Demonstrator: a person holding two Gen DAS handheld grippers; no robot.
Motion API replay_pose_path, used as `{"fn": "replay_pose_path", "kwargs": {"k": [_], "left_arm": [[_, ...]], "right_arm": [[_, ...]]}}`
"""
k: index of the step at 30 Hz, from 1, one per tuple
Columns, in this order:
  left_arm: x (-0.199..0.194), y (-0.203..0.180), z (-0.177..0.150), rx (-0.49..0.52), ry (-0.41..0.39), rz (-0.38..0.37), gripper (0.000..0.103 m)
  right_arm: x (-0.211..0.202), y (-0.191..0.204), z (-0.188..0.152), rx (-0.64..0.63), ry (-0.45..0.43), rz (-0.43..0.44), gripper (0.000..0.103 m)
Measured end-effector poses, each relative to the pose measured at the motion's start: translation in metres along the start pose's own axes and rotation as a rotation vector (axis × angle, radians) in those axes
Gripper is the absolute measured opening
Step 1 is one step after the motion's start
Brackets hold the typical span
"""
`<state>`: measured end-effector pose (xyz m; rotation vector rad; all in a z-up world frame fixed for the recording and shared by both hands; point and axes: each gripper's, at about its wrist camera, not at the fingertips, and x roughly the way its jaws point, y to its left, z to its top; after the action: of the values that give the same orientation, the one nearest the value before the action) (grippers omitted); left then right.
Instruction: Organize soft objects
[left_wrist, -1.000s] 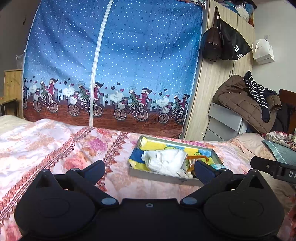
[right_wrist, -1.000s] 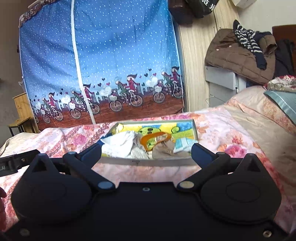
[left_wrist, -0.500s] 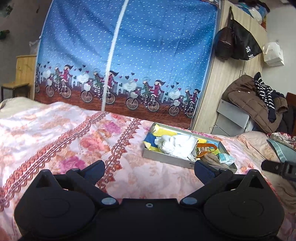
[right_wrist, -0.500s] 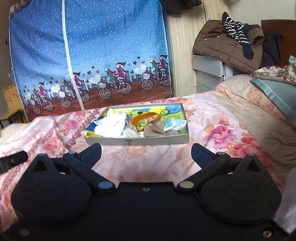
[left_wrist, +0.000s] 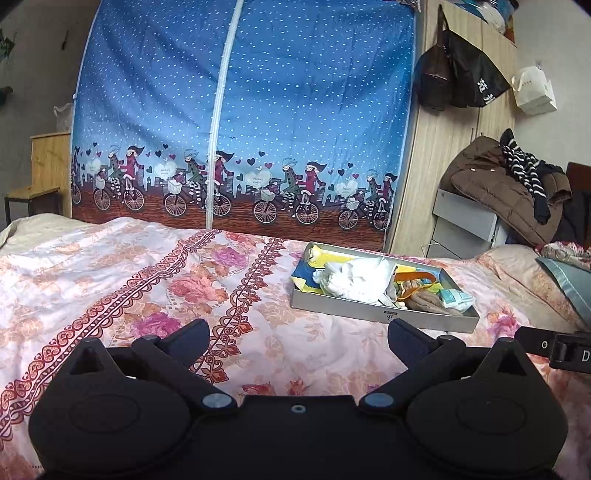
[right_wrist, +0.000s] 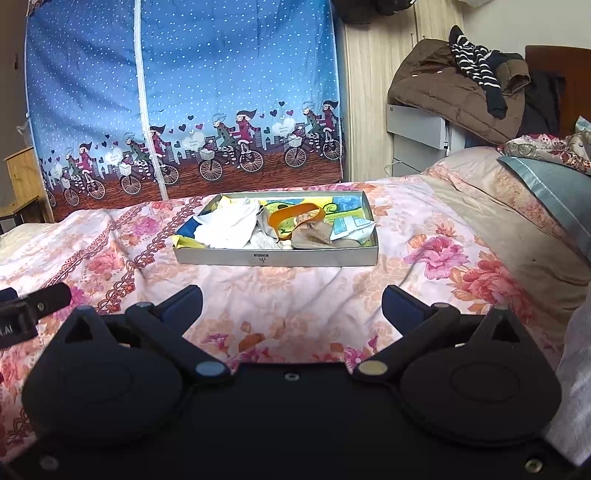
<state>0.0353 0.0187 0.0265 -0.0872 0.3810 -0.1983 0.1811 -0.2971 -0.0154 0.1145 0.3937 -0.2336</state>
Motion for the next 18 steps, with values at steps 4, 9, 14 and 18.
{"fn": "replay_pose_path", "kwargs": {"k": [4, 9, 14, 18], "left_arm": [[0.0, -0.0036, -0.0027, 0.024, 0.001, -0.007, 0.102], [-0.0007, -0.0028, -0.0047, 0.034, 0.006, 0.001, 0.102], [0.0022, 0.0012, -0.0085, 0.027, 0.019, 0.024, 0.102], [0.006, 0.0023, -0.0096, 0.017, 0.03, 0.031, 0.102]], "right_arm": [[-0.0005, -0.0035, -0.0018, 0.02, 0.0, -0.007, 0.103], [-0.0012, -0.0046, -0.0052, 0.047, 0.009, -0.024, 0.103], [-0.0043, 0.0024, -0.0099, 0.019, 0.015, -0.029, 0.103], [-0.0014, 0.004, -0.0089, 0.014, 0.025, -0.026, 0.103]]}}
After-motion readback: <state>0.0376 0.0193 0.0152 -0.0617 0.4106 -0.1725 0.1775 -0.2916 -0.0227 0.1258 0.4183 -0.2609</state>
